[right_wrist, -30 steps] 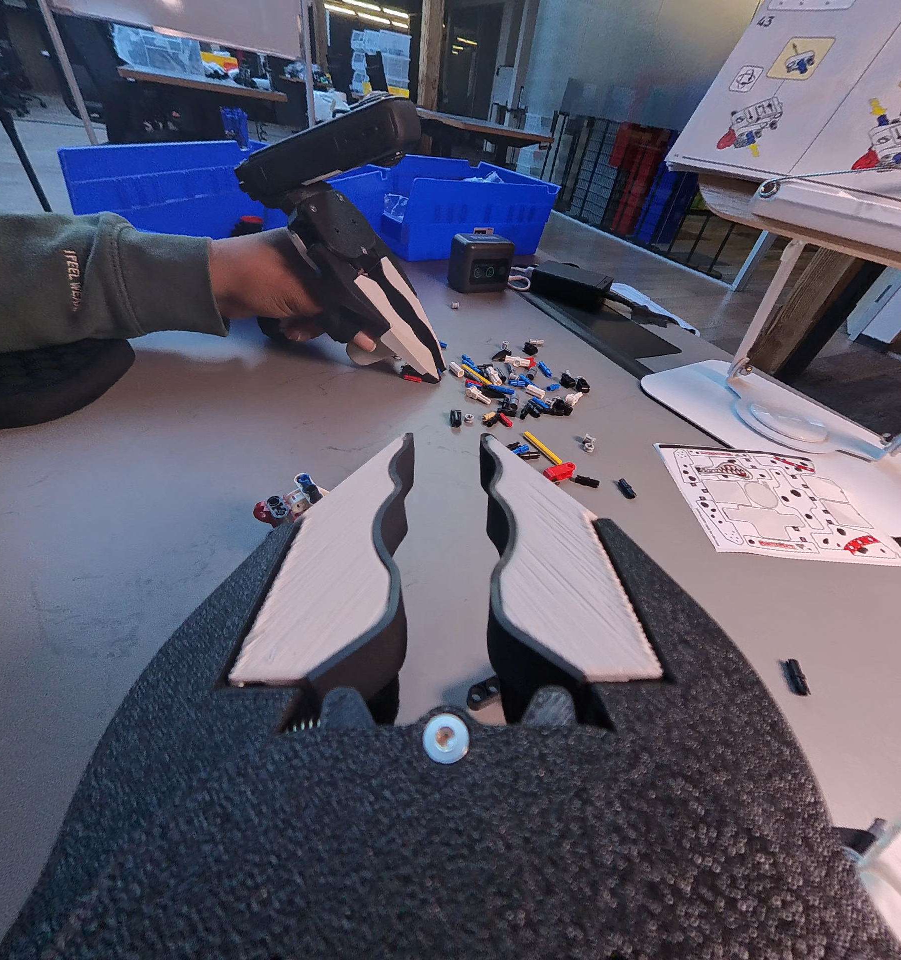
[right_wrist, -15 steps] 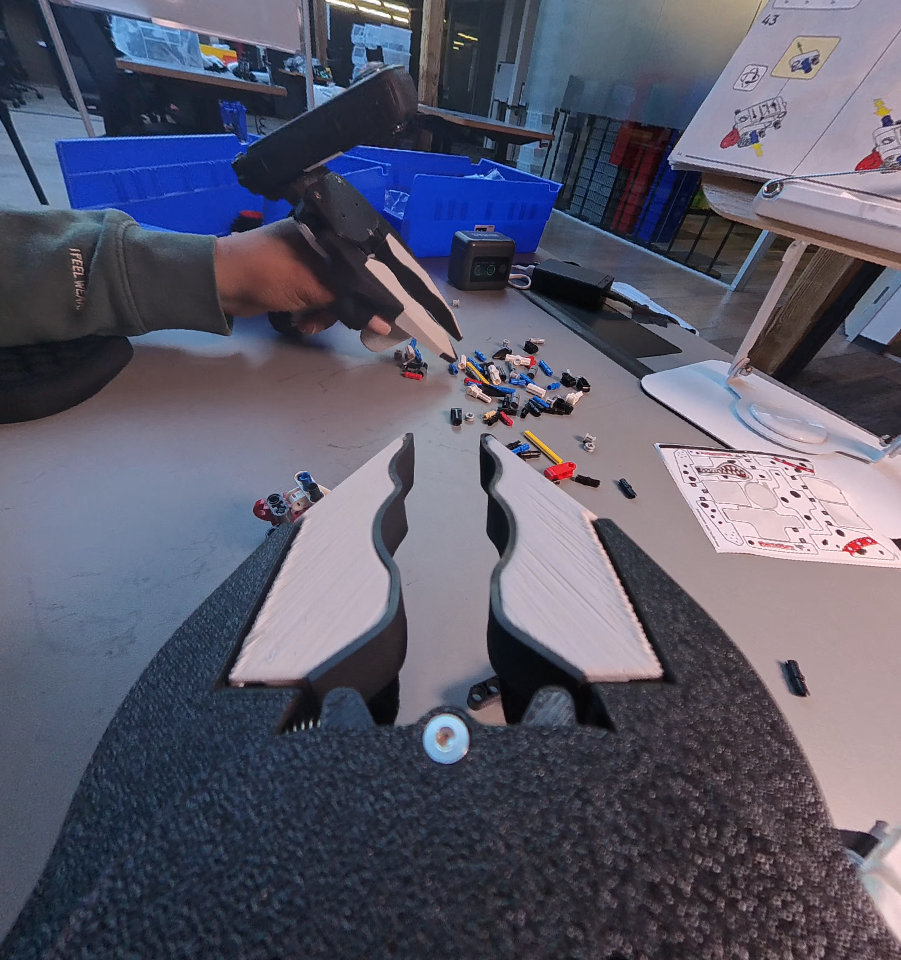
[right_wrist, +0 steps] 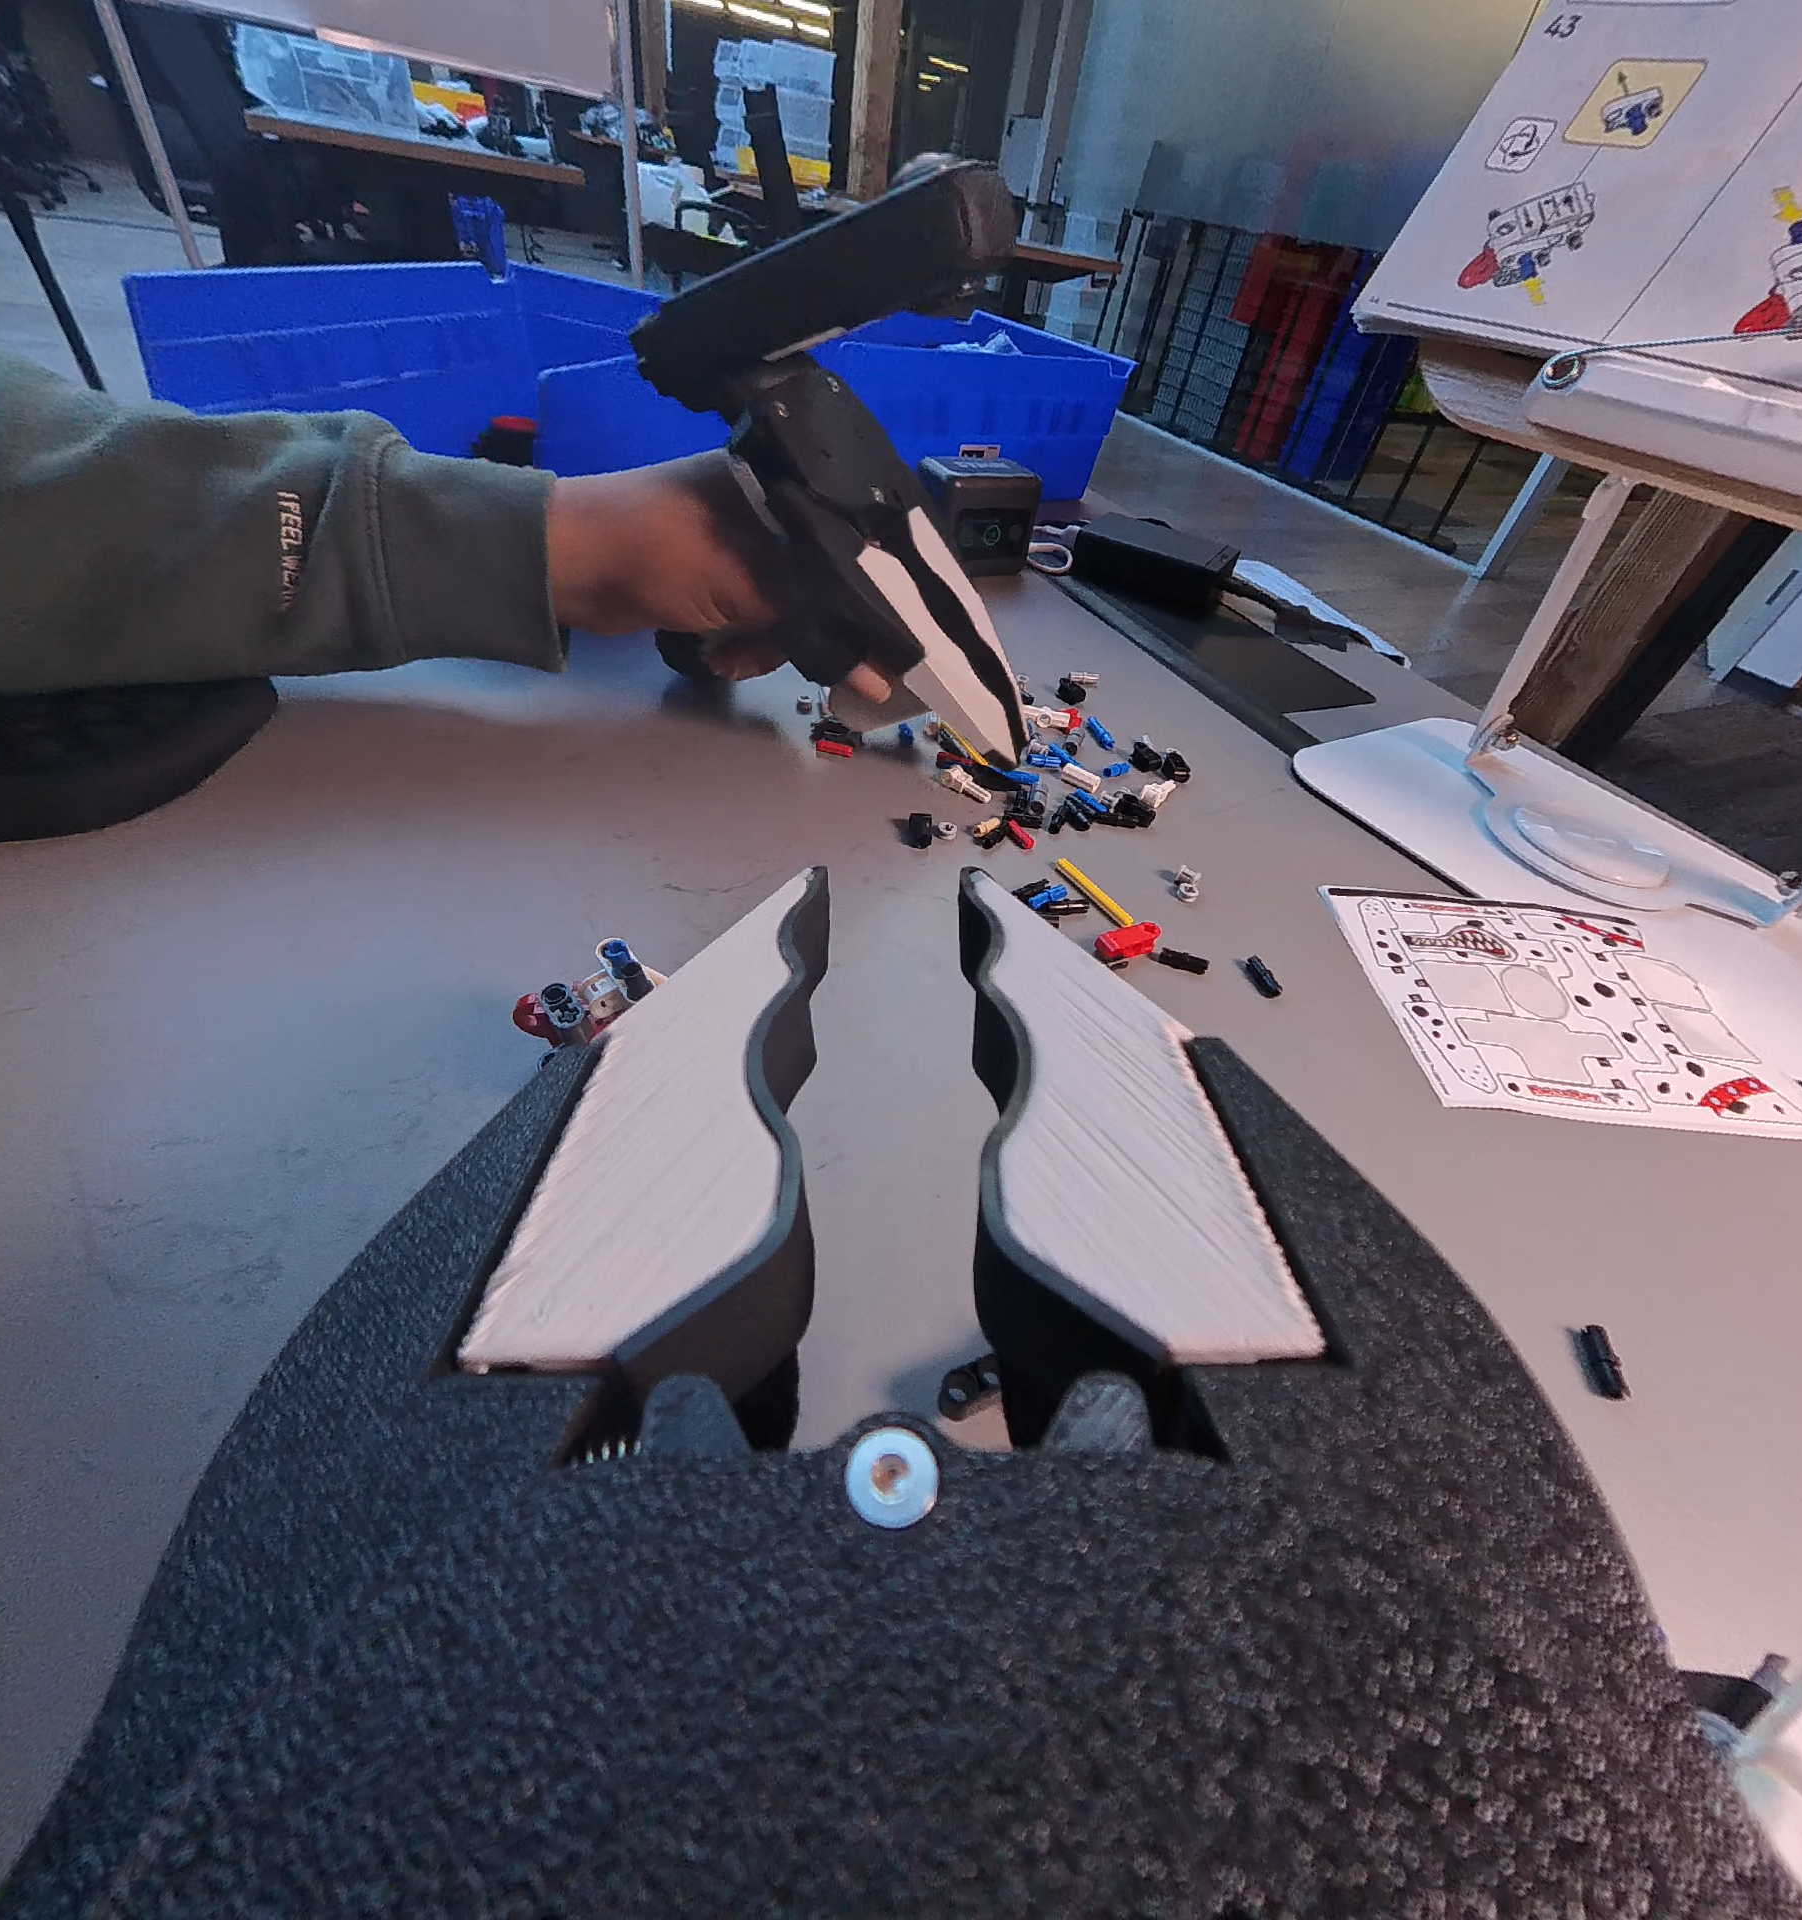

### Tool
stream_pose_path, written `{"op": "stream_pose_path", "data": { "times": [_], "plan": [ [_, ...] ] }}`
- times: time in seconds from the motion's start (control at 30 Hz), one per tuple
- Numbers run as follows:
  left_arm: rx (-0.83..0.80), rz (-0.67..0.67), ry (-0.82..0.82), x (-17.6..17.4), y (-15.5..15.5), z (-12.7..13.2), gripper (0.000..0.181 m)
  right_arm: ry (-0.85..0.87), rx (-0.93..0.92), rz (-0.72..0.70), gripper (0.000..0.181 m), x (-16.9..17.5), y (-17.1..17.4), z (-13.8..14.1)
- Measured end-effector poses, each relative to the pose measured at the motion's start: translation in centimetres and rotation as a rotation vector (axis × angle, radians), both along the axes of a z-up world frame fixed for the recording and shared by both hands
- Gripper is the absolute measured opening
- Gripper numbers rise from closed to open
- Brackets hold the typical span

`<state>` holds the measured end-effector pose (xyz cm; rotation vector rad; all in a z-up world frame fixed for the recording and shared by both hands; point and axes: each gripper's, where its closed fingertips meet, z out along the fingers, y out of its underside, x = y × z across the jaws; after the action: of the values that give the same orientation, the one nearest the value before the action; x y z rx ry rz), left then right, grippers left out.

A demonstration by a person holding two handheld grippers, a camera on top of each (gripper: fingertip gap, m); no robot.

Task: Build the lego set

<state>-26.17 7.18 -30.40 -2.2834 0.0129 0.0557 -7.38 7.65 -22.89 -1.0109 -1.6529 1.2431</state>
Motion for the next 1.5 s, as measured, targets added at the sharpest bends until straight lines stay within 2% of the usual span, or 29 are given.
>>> {"op": "stream_pose_path", "data": {
  "times": [0.1,0.4,0.47,0.53,0.6,0.67,0.77,0.93,1.03,1.3,1.4,1.5],
  "plan": [
    [-0.052,0.001,-0.013,-0.2,0.5,-0.9,0.008,-0.001,-0.001,0.005,0.024,0.0,-0.1,0.0],
    [-0.088,0.001,-0.063,-0.2,0.4,-1.2,0.005,-0.009,0.0,0.019,0.024,0.0,-0.3,-0.1],
    [-0.07,0.015,-0.023,-0.8,0.4,-1.0,0.004,-0.007,0.001,0.019,0.024,0.1,-0.3,-0.1],
    [0.027,0.012,-0.057,-0.6,0.8,0.9,0.004,-0.002,0.002,0.019,0.024,0.1,-0.3,0.0],
    [0.134,-0.037,-0.064,0.3,0.8,3.9,0.004,-0.002,0.002,0.019,0.024,0.1,-0.3,0.0],
    [0.15,-0.129,-0.069,2.3,-0.2,5.7,0.004,-0.002,0.0,0.018,0.024,0.2,-0.2,0.0],
    [0.065,-0.306,-0.102,7.0,-2.8,4.6,0.004,-0.002,-0.004,0.015,0.024,0.2,-0.1,0.0],
    [-0.063,-0.413,-0.097,11.9,-5.6,0.8,0.004,-0.001,-0.004,0.014,0.024,0.2,-0.1,0.0],
    [-0.106,-0.419,-0.075,12.7,-6.5,-0.4,0.004,0.0,-0.003,0.014,0.025,0.2,-0.1,0.0],
    [-0.133,-0.423,-0.094,13.3,-6.9,-1.3,0.007,-0.021,-0.014,-0.009,0.03,0.1,0.3,-0.2],
    [-0.063,-0.412,-0.18,13.5,-6.4,0.0,0.018,-0.021,-0.015,-0.008,0.03,0.1,0.3,-0.2],
    [0.043,-0.312,-0.207,11.5,-4.5,1.8,0.019,-0.027,-0.013,-0.008,0.031,0.0,0.3,-0.3]
  ]
}}
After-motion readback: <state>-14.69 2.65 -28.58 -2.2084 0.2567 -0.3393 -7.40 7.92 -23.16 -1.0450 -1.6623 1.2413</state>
